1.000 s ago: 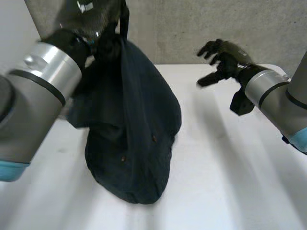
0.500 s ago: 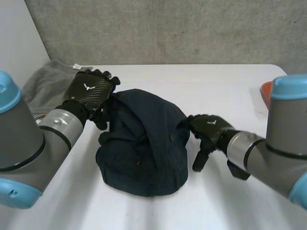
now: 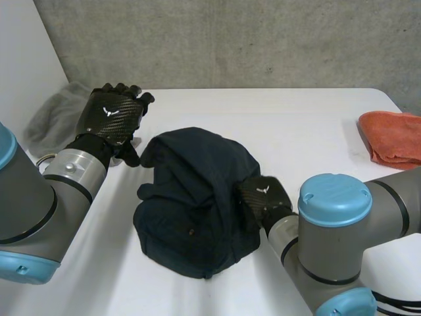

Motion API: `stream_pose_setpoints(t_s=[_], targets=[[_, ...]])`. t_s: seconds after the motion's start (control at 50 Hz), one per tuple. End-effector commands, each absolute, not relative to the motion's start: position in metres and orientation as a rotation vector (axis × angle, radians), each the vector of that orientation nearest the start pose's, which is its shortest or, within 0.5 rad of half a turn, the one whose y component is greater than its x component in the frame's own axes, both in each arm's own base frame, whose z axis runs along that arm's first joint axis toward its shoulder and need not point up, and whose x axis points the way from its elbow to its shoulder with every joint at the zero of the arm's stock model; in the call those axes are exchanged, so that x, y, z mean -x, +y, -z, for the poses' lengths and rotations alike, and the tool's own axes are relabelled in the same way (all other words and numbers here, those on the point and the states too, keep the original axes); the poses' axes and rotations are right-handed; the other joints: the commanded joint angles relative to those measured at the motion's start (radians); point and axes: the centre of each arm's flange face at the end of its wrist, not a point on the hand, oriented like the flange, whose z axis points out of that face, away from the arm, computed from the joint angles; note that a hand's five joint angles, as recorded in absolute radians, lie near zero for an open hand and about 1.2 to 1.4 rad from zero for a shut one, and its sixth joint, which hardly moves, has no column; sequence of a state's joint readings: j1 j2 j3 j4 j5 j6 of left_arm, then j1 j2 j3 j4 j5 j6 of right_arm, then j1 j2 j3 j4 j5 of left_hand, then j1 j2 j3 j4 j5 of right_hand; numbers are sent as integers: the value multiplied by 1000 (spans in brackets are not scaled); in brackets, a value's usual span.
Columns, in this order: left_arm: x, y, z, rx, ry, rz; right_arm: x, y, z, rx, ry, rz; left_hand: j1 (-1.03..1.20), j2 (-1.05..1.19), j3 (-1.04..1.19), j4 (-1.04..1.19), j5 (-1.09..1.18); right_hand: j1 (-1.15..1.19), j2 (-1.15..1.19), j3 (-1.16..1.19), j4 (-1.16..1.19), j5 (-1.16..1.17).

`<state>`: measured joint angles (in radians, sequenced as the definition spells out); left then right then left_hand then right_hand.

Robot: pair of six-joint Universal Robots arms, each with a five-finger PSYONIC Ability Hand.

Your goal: Fold the laundry.

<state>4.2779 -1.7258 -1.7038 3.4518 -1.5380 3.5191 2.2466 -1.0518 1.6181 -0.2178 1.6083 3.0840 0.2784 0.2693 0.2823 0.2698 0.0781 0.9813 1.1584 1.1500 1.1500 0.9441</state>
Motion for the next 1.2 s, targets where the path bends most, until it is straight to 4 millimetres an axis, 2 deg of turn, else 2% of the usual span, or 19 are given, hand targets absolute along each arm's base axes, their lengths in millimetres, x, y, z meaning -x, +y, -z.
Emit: stream_pose_setpoints(t_s=[0.02,0.1,0.12,0.2,0.22,0.24,0.28,0.32,0.38,0.4,0.48,0.56,0.62,0.64,0.72,0.82,1.02,1.12,1.2], targets=[[262,-244,-247,-924,2057,2280,-322,-213,-154,865,2149,1696,-21,-12,-25,-12,5,415,238,246,246,278],[262,-242,-247,-926,2063,2273,-300,-244,-186,841,2137,1859,-24,-15,-28,-15,2,415,238,246,246,278],[261,-241,-248,-926,2063,2273,-290,-257,-200,857,2125,1930,-24,-15,-28,-15,2,415,238,246,246,278],[260,-239,-249,-931,2062,2277,-277,-280,-218,935,2097,2024,-24,-15,-28,-15,2,415,238,246,246,278],[261,-238,-248,-938,2065,2276,-276,-280,-219,947,2105,2013,-24,-15,-28,-15,2,415,238,246,246,278],[260,-237,-247,-941,2067,2272,-275,-277,-217,957,2129,1960,-24,-15,-28,-15,2,352,175,183,183,215],[260,-237,-246,-941,2071,2269,-277,-270,-211,957,2159,1889,-24,-15,-28,-15,2,-177,-355,-346,-346,-315],[260,-237,-245,-939,2076,2265,-282,-258,-208,889,2177,1790,-27,-18,-31,-18,-1,-571,-749,-740,-740,-709],[260,-237,-244,-940,2078,2264,-285,-247,-202,731,2204,1670,-27,-18,-31,-18,-1,-711,-888,-880,-880,-848],[260,-237,-244,-938,2078,2263,-286,-241,-199,603,2208,1584,-27,-18,-31,-18,-1,-758,-935,-927,-927,-895],[260,-236,-244,-941,2076,2266,-288,-229,-194,292,2198,1389,-24,-15,-28,-15,2,-788,-965,-956,-956,-925],[260,-236,-245,-939,2075,2267,-297,-211,-188,161,2199,1224,-24,-15,-28,-15,2,-785,-962,-953,-953,-922],[260,-236,-244,-939,2076,2265,-302,-203,-182,153,2221,1168,-21,-12,-25,-12,5,-785,-962,-953,-953,-922],[260,-235,-244,-944,2079,2263,-305,-200,-174,163,2243,1133,-21,-12,-25,-12,5,-785,-962,-953,-953,-922],[261,-234,-242,-949,2086,2260,-309,-200,-163,145,2266,1107,-21,-12,-25,-12,5,-785,-962,-953,-953,-922],[260,-233,-239,-953,2095,2249,-321,-193,-165,91,2230,1062,-21,-12,-25,-12,5,-791,-968,-959,-959,-928],[259,-230,-233,-960,2117,2224,-333,-193,-175,65,2170,1070,-18,-9,-22,-9,8,-791,-968,-959,-959,-928],[259,-229,-232,-963,2120,2221,-338,-197,-164,25,2196,1059,-18,-9,-22,-9,8,-785,-962,-953,-953,-922],[258,-229,-231,-965,2123,2217,-347,-188,-163,34,2185,1030,-18,-9,-22,-9,8,-782,-959,-951,-950,-919]])
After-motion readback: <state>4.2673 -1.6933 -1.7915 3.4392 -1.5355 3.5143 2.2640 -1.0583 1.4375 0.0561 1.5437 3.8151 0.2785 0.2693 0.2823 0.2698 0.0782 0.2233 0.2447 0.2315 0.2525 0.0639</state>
